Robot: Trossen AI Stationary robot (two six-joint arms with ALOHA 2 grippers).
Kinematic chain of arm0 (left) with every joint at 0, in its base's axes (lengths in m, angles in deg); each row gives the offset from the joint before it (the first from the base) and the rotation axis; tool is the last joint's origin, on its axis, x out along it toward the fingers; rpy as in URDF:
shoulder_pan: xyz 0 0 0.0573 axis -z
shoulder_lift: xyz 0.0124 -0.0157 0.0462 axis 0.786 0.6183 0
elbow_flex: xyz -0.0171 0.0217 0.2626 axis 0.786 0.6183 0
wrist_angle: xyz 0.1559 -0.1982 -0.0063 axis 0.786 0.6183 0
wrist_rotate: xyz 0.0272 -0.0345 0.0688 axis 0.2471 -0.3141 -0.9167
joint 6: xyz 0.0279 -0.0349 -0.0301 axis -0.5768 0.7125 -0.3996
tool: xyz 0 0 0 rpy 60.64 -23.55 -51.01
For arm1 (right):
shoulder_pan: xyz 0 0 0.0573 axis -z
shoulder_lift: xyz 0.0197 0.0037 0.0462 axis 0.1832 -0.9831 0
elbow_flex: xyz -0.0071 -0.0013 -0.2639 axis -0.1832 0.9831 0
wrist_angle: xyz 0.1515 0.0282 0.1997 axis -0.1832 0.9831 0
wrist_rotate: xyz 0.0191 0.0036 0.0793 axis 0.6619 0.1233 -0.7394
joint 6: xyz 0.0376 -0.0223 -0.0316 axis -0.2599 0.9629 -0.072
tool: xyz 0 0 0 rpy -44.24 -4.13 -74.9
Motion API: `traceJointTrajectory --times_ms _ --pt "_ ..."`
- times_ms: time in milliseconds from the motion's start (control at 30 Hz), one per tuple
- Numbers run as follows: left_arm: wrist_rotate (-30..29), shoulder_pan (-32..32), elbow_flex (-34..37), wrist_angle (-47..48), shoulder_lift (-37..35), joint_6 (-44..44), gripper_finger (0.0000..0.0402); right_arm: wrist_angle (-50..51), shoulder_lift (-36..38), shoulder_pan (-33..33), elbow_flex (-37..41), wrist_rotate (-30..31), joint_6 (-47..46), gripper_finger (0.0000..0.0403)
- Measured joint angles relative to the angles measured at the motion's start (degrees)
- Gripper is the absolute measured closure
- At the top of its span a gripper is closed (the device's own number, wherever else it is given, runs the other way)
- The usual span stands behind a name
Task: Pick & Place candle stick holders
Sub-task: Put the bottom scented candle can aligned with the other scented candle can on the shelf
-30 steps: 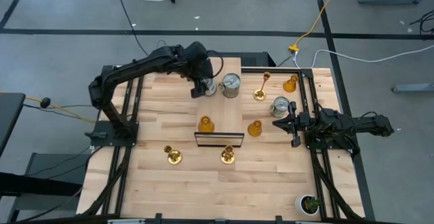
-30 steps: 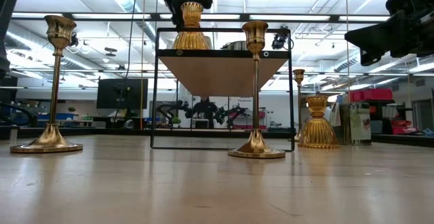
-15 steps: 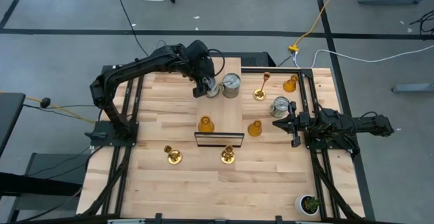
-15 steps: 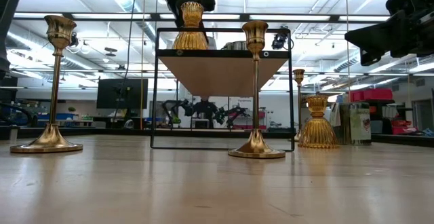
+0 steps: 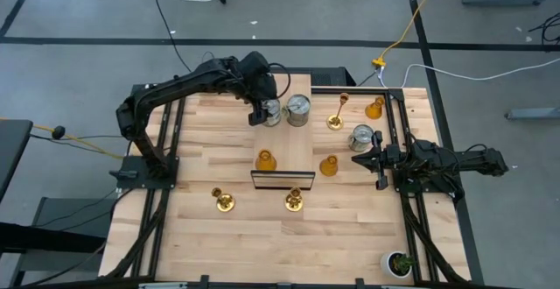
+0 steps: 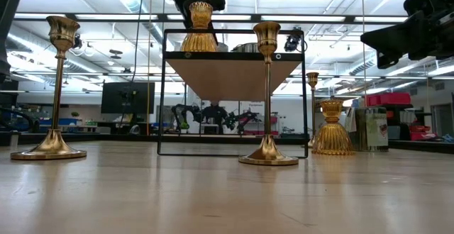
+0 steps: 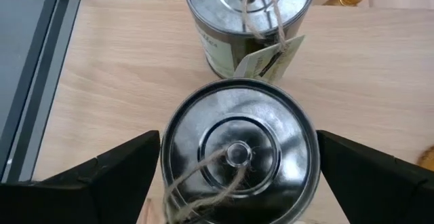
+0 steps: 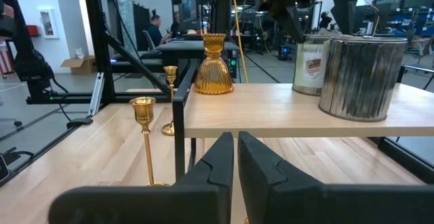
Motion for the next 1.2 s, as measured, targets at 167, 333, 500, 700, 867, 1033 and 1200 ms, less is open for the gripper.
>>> traceJointTrajectory --times_ms 167,333,500,700,867,1033,1200 --pt "-0.1 0.0 0.0 0.1 0.0 -0.1 0.0005 0.0 0.0 0.0 0.0 0.0 0.0 0.0376" --pt "-1.4 0.4 0.0 0.2 -0.1 -0.1 0.0003 0.0 0.0 0.0 0.0 0.0 0.0 0.0376" --pt "-3.1 0.9 0.0 0.2 -0.2 -0.1 0.0003 0.0 0.0 0.0 0.0 0.0 0.0 0.0376" --pt "-4.4 1.0 -3.1 0.4 -0.2 -1.0 0.0003 0.0 0.0 0.0 0.0 0.0 0.0 0.0376" --pt "-4.4 1.0 -7.0 0.8 -0.2 -1.2 0.0003 0.0 0.0 0.0 0.0 0.0 0.0 0.0376" --pt "-8.2 1.0 -11.1 4.5 -0.3 -1.6 0.0003 0.0 0.0 0.0 0.0 0.0 0.0 0.0376" --pt "-16.7 0.7 -13.6 10.3 -0.3 -2.4 0.0021 0.0 0.0 0.0 0.0 0.0 0.0 0.0376"
